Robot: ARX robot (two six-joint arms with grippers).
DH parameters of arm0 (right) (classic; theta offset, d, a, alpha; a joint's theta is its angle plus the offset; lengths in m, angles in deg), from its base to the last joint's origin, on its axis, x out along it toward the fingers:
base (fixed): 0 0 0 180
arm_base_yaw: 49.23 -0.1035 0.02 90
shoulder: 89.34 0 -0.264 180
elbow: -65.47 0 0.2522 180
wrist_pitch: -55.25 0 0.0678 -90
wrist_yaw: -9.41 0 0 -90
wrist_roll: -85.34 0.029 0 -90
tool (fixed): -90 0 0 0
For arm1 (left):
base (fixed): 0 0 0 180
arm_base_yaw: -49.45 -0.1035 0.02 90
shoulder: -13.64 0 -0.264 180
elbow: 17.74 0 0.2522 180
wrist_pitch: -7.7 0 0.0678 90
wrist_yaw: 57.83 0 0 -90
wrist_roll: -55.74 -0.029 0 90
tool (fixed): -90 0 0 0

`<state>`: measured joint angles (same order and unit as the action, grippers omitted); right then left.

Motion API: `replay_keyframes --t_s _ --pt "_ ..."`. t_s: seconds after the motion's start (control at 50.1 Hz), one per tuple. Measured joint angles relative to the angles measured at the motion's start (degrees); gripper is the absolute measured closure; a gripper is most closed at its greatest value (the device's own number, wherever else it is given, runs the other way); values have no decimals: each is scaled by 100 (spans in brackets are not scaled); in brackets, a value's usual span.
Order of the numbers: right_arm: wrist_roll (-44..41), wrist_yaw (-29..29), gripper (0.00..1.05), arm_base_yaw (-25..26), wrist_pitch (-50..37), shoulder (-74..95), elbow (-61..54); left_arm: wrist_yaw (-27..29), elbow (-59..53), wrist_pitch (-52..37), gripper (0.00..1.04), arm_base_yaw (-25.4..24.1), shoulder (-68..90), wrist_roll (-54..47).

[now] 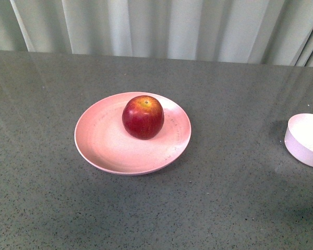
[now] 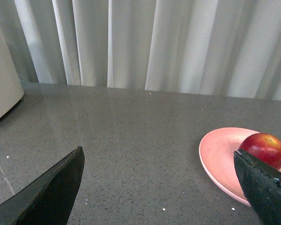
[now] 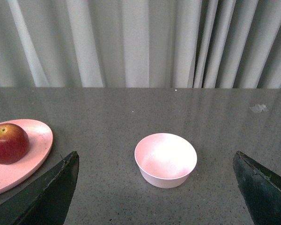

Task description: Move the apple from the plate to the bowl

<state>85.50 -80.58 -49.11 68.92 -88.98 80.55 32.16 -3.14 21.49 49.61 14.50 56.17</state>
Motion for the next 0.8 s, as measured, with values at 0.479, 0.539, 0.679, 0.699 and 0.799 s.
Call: replay_keyframes --t_s 0.479,0.539,0.679,0.699,0.799 --pt "0 0 9 0 0 0 0 0 0 -2 9 0 0 0" --pt "0 0 9 0 0 0 0 0 0 -2 9 0 0 0" --pt "-2 0 9 0 0 0 0 0 0 0 9 0 0 0" --pt "0 0 9 0 0 0 0 0 0 -2 9 0 0 0" --pt "0 0 9 0 0 0 0 0 0 -2 9 0 0 0"
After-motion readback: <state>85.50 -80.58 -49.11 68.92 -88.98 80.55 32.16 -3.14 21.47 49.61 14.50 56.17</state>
